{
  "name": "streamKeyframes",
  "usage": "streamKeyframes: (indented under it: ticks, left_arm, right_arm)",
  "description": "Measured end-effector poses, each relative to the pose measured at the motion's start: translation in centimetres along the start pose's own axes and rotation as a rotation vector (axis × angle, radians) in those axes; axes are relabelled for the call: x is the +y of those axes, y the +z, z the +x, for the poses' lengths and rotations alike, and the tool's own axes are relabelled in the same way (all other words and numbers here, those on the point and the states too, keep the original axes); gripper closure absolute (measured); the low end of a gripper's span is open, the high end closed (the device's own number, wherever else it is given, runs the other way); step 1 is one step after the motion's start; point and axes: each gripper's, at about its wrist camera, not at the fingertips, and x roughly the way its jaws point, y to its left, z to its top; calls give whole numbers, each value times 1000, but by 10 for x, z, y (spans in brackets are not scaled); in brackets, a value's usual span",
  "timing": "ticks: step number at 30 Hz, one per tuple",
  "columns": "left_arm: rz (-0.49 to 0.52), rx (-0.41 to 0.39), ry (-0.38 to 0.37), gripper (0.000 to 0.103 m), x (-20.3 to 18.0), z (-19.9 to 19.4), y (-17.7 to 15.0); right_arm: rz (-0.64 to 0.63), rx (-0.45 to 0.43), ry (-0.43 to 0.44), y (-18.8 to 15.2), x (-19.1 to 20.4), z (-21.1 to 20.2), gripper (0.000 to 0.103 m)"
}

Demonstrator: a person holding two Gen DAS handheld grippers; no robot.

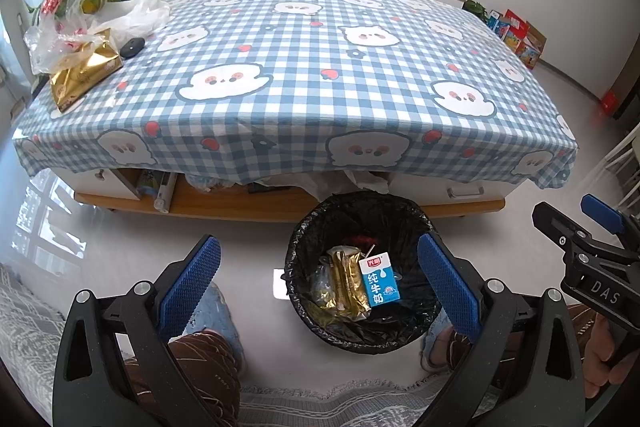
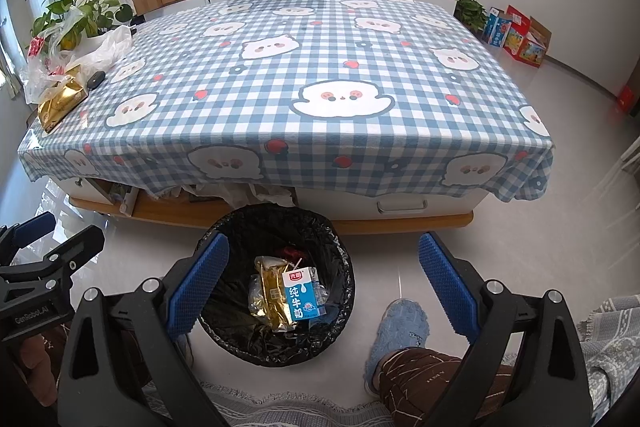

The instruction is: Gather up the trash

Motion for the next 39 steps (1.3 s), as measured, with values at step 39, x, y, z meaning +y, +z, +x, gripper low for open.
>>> streamKeyframes:
  ticks: [39]
  left_arm:
    - [-8,6,36,6,4,0,2]
  right_arm:
    - [-1,7,6,-3,4,3,11]
